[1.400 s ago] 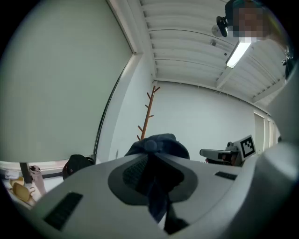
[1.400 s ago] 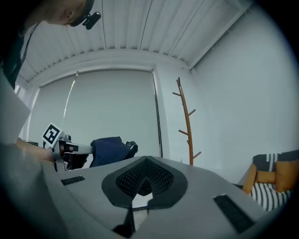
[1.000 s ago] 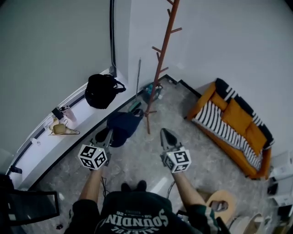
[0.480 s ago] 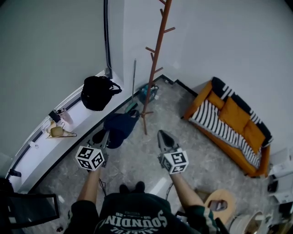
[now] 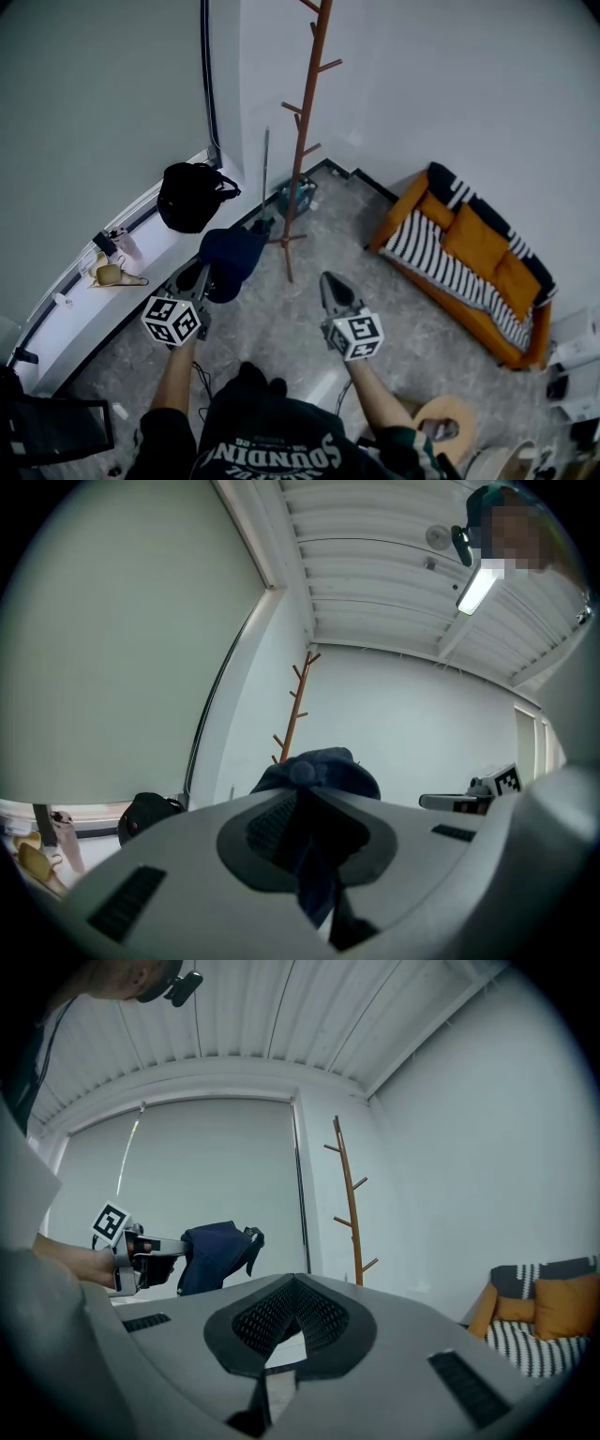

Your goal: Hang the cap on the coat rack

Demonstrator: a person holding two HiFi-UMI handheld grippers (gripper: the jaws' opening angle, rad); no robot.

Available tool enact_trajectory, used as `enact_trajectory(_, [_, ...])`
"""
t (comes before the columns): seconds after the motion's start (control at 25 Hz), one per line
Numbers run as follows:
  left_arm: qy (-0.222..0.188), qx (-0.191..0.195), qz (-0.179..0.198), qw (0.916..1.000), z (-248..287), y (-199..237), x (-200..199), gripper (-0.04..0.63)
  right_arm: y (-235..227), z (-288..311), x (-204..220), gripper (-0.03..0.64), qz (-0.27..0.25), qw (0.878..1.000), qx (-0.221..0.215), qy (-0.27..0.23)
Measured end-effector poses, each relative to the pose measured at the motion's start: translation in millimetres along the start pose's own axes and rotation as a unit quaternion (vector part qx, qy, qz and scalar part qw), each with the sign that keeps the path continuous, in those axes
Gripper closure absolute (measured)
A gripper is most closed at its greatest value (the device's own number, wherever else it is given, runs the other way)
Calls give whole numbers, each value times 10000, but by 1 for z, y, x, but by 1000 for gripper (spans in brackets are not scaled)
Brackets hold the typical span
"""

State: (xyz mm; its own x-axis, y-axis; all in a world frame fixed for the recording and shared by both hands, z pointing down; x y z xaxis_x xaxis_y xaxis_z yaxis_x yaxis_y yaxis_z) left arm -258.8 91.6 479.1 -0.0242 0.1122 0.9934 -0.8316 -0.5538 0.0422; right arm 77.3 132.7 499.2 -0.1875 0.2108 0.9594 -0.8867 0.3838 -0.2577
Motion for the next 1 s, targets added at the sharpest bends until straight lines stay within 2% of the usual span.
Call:
enact_trajectory(0.4, [-80, 27, 41, 10000, 53, 5, -8, 568, -54, 20, 0, 618, 105, 9998, 91, -115])
enact_trajectory(0.52, [-66, 35, 45, 10000, 75, 13, -7, 568, -65, 38, -2, 618, 206, 9996, -5, -179])
enact_trajectory(0.72, [-61, -9, -37, 10000, 122, 30, -8, 568, -97, 76, -14, 618, 15, 10000, 59, -79])
enact_trajectory(1.0, [-111, -91, -22, 9999, 193, 59, -25, 568, -141, 144, -38, 618, 178, 9998, -38, 51])
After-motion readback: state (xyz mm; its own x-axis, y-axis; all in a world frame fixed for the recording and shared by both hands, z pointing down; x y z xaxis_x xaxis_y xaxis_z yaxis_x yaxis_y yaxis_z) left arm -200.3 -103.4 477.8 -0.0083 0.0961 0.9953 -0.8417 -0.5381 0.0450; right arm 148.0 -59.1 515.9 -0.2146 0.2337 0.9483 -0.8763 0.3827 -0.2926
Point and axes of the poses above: the fingertips, and each gripper's own axes: z forward along the fingers, y to its left, x out of its underside, the point moved 7 cm from there along -z, backward along the fingers, and after that the axes turned 10 degrees about z, right-handed, at the moved point
